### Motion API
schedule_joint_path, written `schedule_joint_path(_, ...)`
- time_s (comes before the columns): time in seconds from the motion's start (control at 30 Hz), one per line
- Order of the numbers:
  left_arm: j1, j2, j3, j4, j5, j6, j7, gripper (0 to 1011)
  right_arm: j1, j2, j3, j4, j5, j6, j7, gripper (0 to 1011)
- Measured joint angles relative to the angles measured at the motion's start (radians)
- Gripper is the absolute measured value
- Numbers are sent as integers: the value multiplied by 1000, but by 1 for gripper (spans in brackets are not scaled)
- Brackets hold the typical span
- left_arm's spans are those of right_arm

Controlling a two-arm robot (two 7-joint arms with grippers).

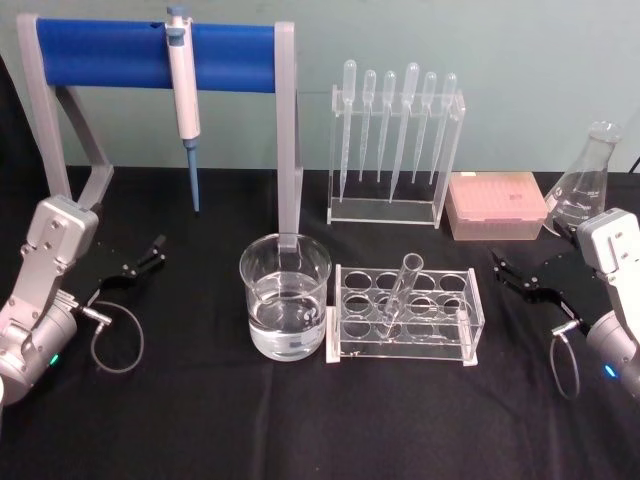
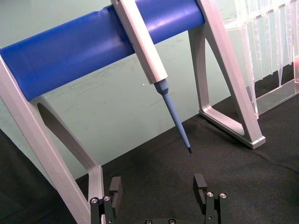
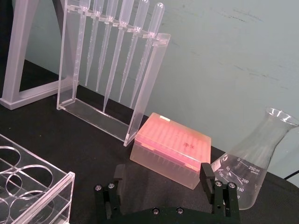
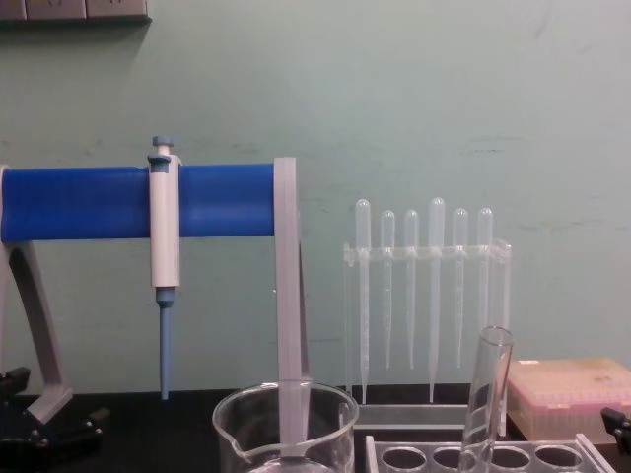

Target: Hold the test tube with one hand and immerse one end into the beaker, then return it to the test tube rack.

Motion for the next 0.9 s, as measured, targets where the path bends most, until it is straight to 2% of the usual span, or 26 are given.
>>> schedule_joint_path(0.9, 0, 0, 0, 0, 0, 0, 0, 1000, 0, 0, 0, 0, 0, 0, 0, 1002)
